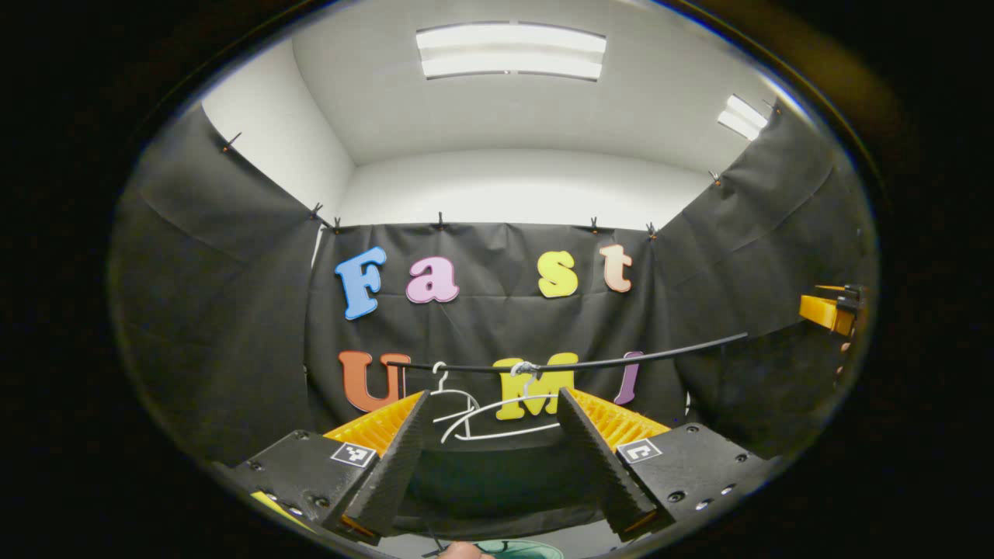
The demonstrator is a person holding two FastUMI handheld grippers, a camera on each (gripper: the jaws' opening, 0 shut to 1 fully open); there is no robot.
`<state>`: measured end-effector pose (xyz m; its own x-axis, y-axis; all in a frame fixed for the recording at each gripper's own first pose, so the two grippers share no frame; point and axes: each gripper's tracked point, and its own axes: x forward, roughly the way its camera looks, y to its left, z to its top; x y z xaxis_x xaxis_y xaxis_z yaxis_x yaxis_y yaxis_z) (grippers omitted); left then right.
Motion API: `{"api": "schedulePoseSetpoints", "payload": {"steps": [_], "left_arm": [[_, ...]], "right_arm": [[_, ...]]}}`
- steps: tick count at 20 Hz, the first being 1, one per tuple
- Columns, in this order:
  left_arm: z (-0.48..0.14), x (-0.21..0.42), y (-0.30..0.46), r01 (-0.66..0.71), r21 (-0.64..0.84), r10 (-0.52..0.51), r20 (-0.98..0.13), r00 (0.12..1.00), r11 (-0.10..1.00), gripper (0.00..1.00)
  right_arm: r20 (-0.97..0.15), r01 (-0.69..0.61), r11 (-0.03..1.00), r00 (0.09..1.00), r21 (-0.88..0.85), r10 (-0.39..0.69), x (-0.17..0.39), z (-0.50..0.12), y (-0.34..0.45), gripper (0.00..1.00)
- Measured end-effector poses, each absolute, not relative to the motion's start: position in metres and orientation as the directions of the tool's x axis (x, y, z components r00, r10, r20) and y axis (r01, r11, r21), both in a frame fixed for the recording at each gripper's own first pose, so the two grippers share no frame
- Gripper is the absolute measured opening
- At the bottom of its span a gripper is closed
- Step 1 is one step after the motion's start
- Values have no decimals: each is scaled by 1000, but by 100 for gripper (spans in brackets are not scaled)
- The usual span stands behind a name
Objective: Grasp the clothes on the hanger with both hands and then place them into the laundry hamper below.
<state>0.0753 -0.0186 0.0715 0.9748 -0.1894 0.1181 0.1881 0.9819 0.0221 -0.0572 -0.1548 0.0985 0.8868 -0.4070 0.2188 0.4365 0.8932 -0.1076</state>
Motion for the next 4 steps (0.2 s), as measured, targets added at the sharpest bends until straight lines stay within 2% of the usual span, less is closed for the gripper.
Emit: {"api": "schedulePoseSetpoints", "payload": {"steps": [4], "left_arm": [[72, 69, 1, 145, 31, -148, 120, 982, 989, 99]], "right_arm": [[204, 410, 908, 900, -93, -385, -47, 93, -152, 99]]}}
